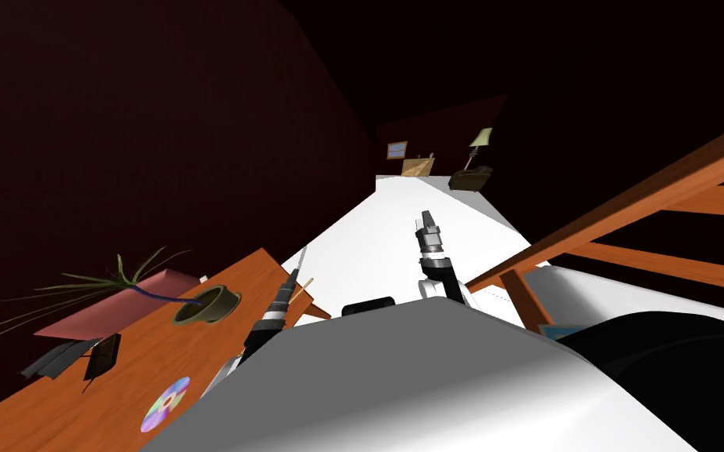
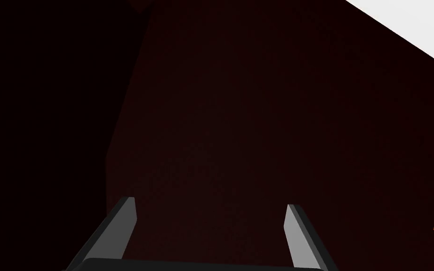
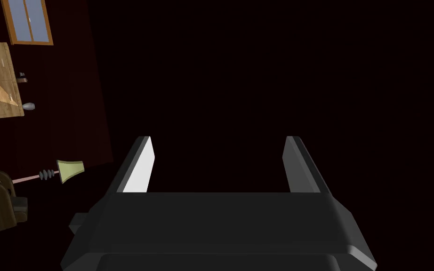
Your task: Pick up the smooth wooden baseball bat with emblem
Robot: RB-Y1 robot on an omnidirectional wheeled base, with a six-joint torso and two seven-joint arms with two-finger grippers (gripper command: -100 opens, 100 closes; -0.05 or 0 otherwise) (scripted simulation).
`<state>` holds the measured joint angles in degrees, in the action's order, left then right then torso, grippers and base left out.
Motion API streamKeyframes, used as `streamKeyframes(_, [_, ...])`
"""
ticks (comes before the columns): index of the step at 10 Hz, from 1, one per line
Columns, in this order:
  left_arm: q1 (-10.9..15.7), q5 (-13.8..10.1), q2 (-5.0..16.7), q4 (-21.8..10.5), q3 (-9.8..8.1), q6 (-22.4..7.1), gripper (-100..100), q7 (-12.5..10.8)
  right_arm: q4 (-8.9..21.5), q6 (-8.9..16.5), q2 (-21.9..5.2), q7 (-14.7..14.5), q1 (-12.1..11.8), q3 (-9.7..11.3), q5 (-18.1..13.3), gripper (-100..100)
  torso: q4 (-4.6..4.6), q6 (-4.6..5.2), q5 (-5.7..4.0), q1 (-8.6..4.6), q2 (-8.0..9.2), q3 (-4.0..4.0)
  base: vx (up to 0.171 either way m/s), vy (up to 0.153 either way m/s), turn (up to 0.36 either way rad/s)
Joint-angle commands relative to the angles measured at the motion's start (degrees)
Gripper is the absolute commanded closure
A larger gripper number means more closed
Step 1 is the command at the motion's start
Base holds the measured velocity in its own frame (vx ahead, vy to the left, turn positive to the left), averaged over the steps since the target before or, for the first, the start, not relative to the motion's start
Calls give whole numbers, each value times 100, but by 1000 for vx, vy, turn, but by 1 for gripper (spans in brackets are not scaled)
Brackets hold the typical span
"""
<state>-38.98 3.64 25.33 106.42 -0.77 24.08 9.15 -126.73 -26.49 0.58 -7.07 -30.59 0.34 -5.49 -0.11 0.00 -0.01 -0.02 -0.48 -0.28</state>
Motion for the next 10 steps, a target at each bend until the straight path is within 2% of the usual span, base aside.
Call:
streamKeyframes(1, [-221, 72, 279, -286, -7, -225, -100, 258, 0, 0, 0, 0, 0, 0, 0, 0, 0, 0, 0, 0, 0, 0, 127, 3, -199])
streamKeyframes(2, [-221, 72, 279, -321, -7, -225, -100, 258, 0, 0, 0, 0, 0, 0, 0, 0, 0, 1, 2, 1, 0, 0, 75, -4, -68])
streamKeyframes(5, [-595, 167, 832, -918, -27, -542, -100, 633, 0, 0, 0, 0, 1, 0, 0, 0, 4, 1, -1, -2, 18, 10, 82, -8, -199])
streamKeyframes(6, [-595, 167, 832, -918, -27, -542, -100, 633, 0, 0, 0, 0, 0, 0, 0, 0, 3, 1, 0, -2, 12, 7, 77, 4, -37])
streamKeyframes(7, [-709, 207, 996, -1106, -5, -638, -100, 764, 0, 0, 0, 0, 0, -1, 0, 0, 4, -4, -1, -6, 19, 10, 73, 7, -97])
streamKeyframes(8, [-709, 207, 996, -1106, -5, -638, -100, 764, 0, 0, 0, 0, 0, 0, 0, 0, 4, -1, 0, -4, 21, 12, 50, 4, -72])
streamKeyframes(10, [-919, 299, 1291, -1455, 88, -810, -100, 1038, 0, 0, 0, 0, 1, 0, 0, 0, 6, 0, -1, -5, 27, 15, 67, 4, -166])
